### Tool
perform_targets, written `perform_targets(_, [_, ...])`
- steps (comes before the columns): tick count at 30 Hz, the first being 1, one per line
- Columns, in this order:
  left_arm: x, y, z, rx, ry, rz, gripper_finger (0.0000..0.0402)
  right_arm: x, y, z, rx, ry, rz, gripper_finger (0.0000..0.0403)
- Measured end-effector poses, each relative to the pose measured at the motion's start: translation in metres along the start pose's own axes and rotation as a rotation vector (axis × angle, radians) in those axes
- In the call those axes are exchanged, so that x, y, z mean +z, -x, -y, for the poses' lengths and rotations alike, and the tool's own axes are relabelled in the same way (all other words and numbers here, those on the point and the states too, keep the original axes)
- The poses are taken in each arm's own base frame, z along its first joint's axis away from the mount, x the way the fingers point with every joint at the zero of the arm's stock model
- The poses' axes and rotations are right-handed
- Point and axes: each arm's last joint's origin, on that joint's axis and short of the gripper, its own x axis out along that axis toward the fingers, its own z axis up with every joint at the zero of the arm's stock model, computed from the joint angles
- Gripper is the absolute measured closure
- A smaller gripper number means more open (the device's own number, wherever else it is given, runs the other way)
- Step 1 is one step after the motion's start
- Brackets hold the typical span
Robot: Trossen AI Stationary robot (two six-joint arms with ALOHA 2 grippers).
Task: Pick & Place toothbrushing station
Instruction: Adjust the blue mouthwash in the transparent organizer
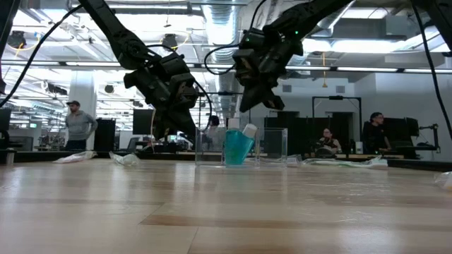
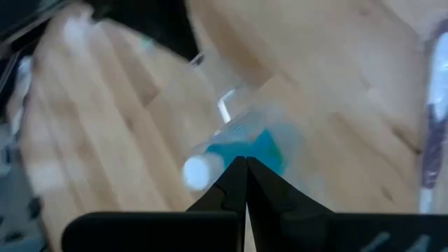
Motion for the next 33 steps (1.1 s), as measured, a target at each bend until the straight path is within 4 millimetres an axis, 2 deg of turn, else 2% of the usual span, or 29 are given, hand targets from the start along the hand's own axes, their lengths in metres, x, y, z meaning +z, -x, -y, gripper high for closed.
perform_targets(4, [0.0,0.001,-0.001,0.004,0.004,0.003,0.0401,-0.006,0.004,-0.008,0.002,0.026,-0.056,0.0403])
perform_targets(7, [0.001,0.002,-0.003,0.008,0.008,0.008,0.0401,-0.016,-0.002,-0.016,-0.009,0.055,-0.13,0.0403])
perform_targets(12, [0.002,0.004,-0.006,0.015,0.016,0.017,0.0401,-0.026,-0.014,-0.027,0.005,0.081,-0.141,0.0403])
perform_targets(23, [0.002,0.004,-0.007,0.015,0.018,0.017,0.0401,-0.037,-0.026,-0.015,-0.021,0.044,-0.176,0.0403])
perform_targets(33, [0.002,0.004,-0.007,0.011,0.018,0.015,0.0401,-0.033,-0.026,-0.016,-0.006,0.055,-0.135,0.0403])
